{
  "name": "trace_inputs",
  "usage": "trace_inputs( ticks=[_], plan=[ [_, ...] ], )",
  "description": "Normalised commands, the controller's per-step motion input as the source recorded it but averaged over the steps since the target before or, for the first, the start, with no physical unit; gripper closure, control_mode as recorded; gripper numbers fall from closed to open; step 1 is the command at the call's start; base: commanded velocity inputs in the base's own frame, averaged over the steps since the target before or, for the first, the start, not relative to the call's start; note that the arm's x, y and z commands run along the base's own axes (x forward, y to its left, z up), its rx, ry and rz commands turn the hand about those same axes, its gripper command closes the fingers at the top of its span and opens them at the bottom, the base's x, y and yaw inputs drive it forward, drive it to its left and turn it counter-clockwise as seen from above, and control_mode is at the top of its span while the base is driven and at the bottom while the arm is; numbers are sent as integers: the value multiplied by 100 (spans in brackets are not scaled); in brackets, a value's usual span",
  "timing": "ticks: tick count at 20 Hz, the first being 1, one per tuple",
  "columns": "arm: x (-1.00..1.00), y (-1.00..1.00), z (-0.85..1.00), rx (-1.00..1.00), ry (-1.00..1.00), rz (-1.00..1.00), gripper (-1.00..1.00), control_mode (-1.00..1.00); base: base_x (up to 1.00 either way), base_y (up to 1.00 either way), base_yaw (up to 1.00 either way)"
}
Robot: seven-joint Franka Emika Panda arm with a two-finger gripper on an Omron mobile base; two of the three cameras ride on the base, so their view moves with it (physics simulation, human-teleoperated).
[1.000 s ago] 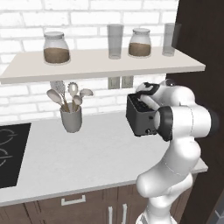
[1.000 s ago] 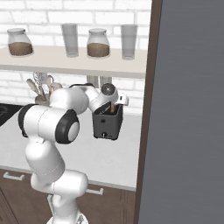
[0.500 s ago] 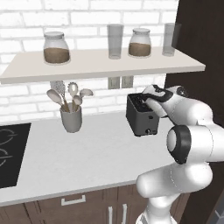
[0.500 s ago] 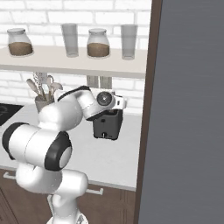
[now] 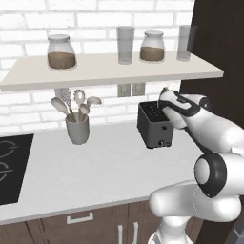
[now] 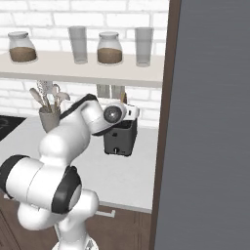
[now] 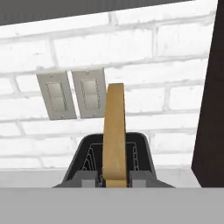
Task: Start the toaster. Once the lever pops up, take the bread to the plate on the dining counter.
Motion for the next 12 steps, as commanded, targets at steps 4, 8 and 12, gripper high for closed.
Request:
trace_inputs(
  ticks=[4, 8, 12],
  plan=[
    [-36, 0, 52, 4, -1, 0, 100, -100, 0, 0, 0],
    [-93, 7, 6, 0, 0, 0, 100, -100, 0, 0, 0],
    [-90, 2, 4, 0, 0, 0, 100, -100, 0, 0, 0]
  ],
)
